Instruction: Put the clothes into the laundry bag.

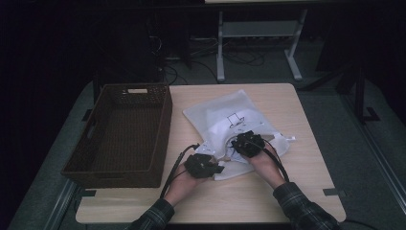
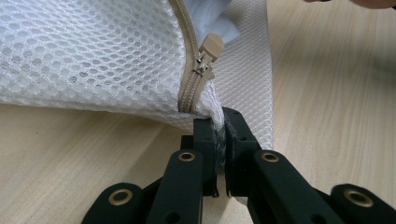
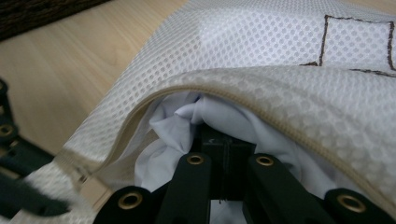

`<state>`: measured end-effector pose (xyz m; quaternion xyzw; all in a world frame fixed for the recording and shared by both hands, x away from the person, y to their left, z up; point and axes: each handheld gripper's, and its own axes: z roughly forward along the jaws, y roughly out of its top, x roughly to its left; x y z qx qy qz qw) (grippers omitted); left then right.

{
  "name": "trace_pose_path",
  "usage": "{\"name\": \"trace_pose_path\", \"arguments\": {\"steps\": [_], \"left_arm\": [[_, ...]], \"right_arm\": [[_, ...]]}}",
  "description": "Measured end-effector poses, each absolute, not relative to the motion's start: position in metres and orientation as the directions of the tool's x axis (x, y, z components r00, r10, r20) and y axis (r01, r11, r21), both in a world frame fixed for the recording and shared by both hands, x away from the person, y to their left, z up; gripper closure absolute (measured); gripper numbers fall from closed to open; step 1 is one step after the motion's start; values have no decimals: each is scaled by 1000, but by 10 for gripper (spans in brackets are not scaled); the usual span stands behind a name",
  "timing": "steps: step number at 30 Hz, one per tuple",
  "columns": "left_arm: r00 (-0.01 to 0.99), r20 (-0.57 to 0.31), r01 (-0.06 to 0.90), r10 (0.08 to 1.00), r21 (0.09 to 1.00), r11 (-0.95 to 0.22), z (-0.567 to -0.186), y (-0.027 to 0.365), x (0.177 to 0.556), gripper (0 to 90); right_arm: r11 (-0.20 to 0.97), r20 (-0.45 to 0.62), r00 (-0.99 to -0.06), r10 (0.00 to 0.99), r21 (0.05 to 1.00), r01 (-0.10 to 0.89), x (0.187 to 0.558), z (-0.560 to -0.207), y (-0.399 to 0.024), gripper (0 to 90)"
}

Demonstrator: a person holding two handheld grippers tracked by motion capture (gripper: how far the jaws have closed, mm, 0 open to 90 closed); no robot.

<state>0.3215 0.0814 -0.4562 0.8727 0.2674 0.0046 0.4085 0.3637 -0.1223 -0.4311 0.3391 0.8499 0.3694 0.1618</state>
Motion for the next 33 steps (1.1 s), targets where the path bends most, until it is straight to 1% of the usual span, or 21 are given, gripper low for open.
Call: {"name": "trace_pose_path", "arguments": {"steps": [6,15,22,25,33], "left_arm": [[857,-212,464,470,715,-523,-456,82,322,855],[857,-212,464,470,715,-523,-456,82,322,854],[855,-212,465,472,715,-522,-457,82,322,852],[855,-212,465,474,716,-520,-456,82,322,851],[855,-208,463,475,718,-519,-456,82,322,850]], "right_arm": [[499,-39,-705,708,733,461,375,-437,-114,897],[487,-44,-692,721,742,461,381,-444,-107,896],[483,-22,-695,718,735,476,382,-446,-108,881],[476,8,-712,702,739,478,379,-442,-113,792],[468,41,-734,678,746,474,361,-428,-133,622]]}}
